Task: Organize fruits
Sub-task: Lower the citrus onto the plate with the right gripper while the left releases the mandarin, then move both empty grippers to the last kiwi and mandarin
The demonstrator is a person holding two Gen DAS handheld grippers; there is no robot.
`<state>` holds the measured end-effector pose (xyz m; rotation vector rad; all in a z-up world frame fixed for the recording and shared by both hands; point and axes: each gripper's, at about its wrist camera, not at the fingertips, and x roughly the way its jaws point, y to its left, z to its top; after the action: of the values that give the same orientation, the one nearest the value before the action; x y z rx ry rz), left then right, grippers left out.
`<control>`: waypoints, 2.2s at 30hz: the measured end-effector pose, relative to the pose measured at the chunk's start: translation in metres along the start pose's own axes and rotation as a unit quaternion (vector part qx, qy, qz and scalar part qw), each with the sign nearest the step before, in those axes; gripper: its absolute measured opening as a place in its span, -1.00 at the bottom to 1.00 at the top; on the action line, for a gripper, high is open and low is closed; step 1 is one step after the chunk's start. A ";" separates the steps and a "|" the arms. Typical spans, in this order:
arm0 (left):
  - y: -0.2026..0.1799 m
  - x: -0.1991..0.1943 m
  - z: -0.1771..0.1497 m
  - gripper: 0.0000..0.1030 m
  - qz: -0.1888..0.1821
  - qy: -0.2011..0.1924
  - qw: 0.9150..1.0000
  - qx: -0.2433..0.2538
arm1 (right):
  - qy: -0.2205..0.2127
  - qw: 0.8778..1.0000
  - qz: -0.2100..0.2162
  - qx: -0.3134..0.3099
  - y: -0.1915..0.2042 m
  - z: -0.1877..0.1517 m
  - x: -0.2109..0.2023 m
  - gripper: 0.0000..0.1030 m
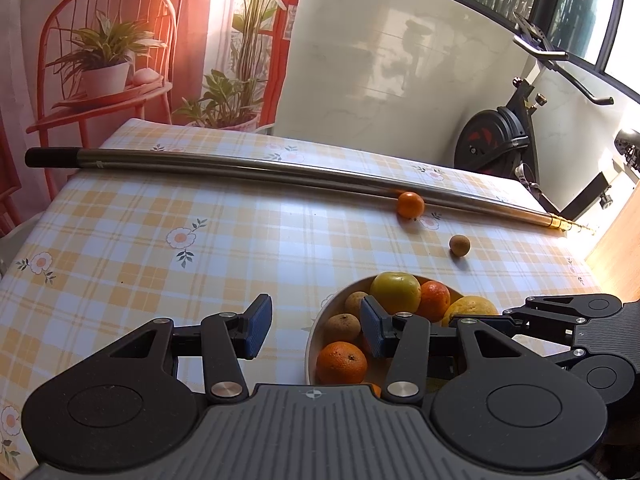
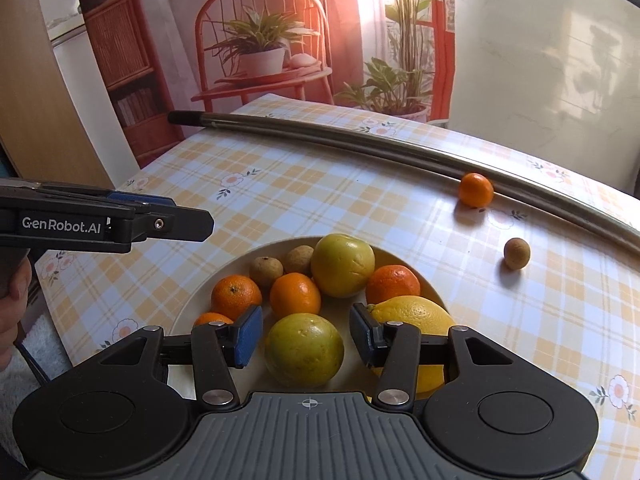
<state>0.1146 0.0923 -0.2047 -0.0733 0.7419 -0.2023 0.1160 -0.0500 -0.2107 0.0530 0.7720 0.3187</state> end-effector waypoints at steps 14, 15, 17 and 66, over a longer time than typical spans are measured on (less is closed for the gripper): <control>-0.009 0.003 0.008 -0.01 0.002 0.000 1.000 0.006 | -0.114 0.989 -0.076 0.057 -0.059 0.018 -0.057 -0.12; -0.010 0.003 0.010 -0.01 0.003 -0.002 1.000 0.007 | -0.122 0.987 -0.079 0.069 -0.068 0.018 -0.061 -0.12; -0.014 0.003 0.016 -0.01 0.008 -0.007 1.000 0.017 | -0.135 0.984 -0.079 0.090 -0.082 0.018 -0.068 -0.12; -0.168 0.217 0.076 -0.44 -0.087 0.157 0.979 0.101 | -0.144 0.955 -0.147 0.213 -0.222 -0.062 -0.047 -0.12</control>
<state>0.2954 -0.1176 -0.2697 0.0900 1.0263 -0.4619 0.0998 -0.2796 -0.2596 0.3798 0.5357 -0.1428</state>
